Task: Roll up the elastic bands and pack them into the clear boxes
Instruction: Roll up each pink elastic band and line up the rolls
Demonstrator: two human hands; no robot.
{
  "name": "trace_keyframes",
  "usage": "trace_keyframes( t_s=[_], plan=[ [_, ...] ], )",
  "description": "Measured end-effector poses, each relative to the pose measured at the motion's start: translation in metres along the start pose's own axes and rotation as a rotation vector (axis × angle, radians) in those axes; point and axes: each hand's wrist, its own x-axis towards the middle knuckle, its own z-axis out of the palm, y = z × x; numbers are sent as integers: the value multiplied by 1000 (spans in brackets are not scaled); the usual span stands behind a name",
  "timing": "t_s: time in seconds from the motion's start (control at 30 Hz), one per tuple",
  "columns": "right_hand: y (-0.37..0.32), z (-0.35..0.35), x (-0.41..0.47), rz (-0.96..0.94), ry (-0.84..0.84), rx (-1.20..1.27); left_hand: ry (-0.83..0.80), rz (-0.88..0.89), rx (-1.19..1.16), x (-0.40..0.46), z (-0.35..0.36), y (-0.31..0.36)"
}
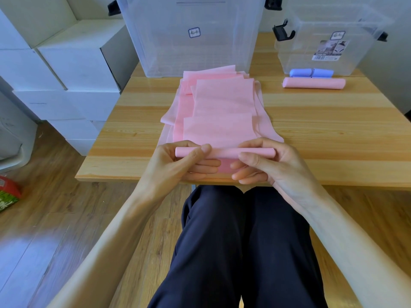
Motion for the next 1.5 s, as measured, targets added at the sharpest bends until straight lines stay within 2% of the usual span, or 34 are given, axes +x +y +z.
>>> trace_keyframes(
  t_s=[0.17,0.63,0.83,1.0,1.17,1.5],
  plan=[
    [0,-1,0,-9,39,8,-77,27,-20,0,-1,-1],
    [-2,-1,-2,5,13,-1,-51,37,9,0,0,-2],
    [-1,-1,-2,-3,40,-15,-95,16,11,0,1,-3],
    [0,-3,-4,0,-3,-46,-28,-5,37,1,2,-1],
    [1,-3,-5,-2,30,-14,-123,-37,-39,-1,3,-2],
    [0,-3,-7,-24,10,-45,-107,-16,-5,-2,1,-2]
  ],
)
